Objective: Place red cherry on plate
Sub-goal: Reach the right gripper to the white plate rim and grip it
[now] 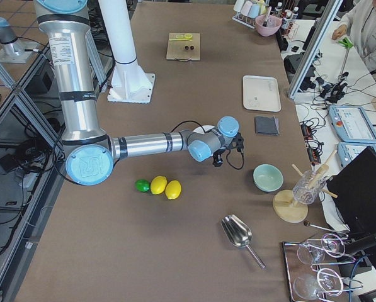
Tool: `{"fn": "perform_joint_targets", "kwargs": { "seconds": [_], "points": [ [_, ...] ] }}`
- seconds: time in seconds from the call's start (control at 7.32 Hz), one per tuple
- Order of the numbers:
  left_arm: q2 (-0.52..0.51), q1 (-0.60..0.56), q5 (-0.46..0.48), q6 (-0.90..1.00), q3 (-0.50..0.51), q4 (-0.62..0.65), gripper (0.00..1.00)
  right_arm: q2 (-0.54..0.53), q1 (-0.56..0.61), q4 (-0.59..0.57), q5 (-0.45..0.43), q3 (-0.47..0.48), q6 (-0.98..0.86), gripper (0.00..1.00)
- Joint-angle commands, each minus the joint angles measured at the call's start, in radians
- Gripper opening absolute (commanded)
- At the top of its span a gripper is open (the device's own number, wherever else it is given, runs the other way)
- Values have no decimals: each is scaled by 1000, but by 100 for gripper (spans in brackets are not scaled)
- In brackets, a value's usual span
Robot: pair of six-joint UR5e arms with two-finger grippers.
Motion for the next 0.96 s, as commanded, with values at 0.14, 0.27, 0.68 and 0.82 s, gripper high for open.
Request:
{"fn": "perform_joint_targets", "kwargs": {
  "seconds": [0.14,0.27,0.68,0.82],
  "points": [
    [0,0,-5,0,-1,-5,98,11,-45,0,-24,-9,3,82],
    [0,0,-17,0,1,-5,98,14,-50,0,-26,-29,2,75],
    [0,0,-22,0,-1,-5,98,25,-52,0,-25,-29,5,4],
    [2,2,-21,0,-5,-4,98,23,-52,0,-18,-22,13,0]
  ]
}}
